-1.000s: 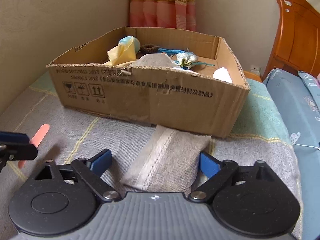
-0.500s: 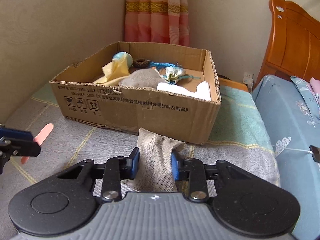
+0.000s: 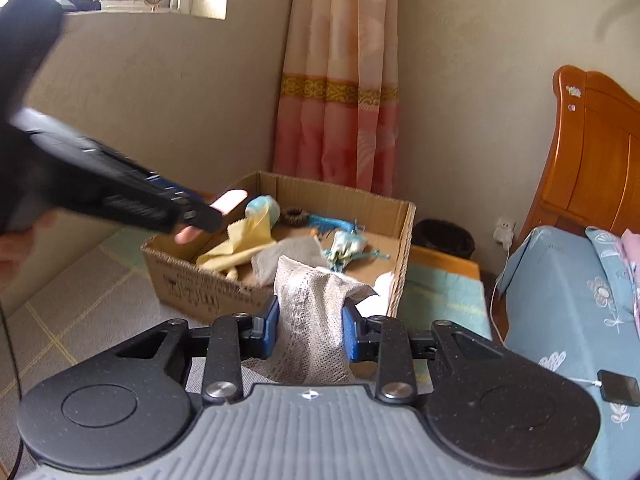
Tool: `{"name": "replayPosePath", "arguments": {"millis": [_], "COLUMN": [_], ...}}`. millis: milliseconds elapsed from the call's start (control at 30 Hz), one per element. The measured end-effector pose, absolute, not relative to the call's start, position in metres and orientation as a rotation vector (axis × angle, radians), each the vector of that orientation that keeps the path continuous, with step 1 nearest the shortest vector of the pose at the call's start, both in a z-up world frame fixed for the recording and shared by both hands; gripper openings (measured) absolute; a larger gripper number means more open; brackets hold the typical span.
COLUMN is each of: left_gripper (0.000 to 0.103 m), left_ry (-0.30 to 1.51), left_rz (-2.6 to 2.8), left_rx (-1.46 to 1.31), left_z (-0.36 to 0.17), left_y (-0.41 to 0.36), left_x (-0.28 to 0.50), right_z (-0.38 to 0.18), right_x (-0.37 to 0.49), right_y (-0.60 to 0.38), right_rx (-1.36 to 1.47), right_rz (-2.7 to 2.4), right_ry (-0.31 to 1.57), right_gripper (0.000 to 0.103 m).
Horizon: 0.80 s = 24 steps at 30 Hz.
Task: Organize soft objects
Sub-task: 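Carry the pink strip and grey sachet over the box and open both grippers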
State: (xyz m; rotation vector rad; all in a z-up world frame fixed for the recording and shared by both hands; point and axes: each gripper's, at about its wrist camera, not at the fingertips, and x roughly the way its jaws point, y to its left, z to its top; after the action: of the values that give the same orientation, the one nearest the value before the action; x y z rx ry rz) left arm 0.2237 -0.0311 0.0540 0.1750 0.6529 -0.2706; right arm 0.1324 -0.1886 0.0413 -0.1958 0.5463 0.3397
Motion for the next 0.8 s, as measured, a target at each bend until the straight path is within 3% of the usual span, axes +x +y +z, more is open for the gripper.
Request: {"name": "replayPosePath", "arguments": {"millis": [67, 100, 133, 467, 533, 600, 700, 800], "left_gripper": [0.043, 0.078, 0.096, 0.102, 0.102, 0.102, 0.102, 0.102], "left_ry": [0.646, 0.660, 0.660, 0.575, 0.579, 0.586, 0.620, 0.644], "left_rz": [-0.257, -0.258, -0.245, -0.072, -0.049, -0.032, -0.004, 0.002], "left_rx": [0.164, 0.159, 0.149, 0.095, 0.091, 0.085, 0.092, 0.103], "left_z": [0.048, 0.044, 0.041, 0.049, 0.052, 0.054, 0.056, 0.056], "left_y": [-0.029, -0.027, -0.024, 0.022, 0.028, 0.033, 0.035, 0.032], "left_x": [0.243, 0.250, 0.253, 0.196, 0.185, 0.176, 0.167, 0.161], "right_z": [0.044, 0.045, 0.045, 0.049, 0.049, 0.048, 0.051, 0.055], "right_x": [0.138, 0.142, 0.146, 0.209, 0.223, 0.230, 0.225, 0.214], "right_y": [-0.189, -0.189, -0.188, -0.175, -0.169, -0.163, -0.157, -0.153], "right_rx": [-0.200, -0.201, -0.200, -0.147, -0.132, -0.119, -0.109, -0.098], "right_rz": [0.338, 0.334, 0.330, 0.334, 0.323, 0.313, 0.273, 0.233], "right_ry": [0.541, 0.540, 0.543, 0.573, 0.574, 0.589, 0.581, 0.618], "right_gripper": [0.036, 0.036, 0.036, 0.037, 0.047, 0.088, 0.103, 0.103]}}
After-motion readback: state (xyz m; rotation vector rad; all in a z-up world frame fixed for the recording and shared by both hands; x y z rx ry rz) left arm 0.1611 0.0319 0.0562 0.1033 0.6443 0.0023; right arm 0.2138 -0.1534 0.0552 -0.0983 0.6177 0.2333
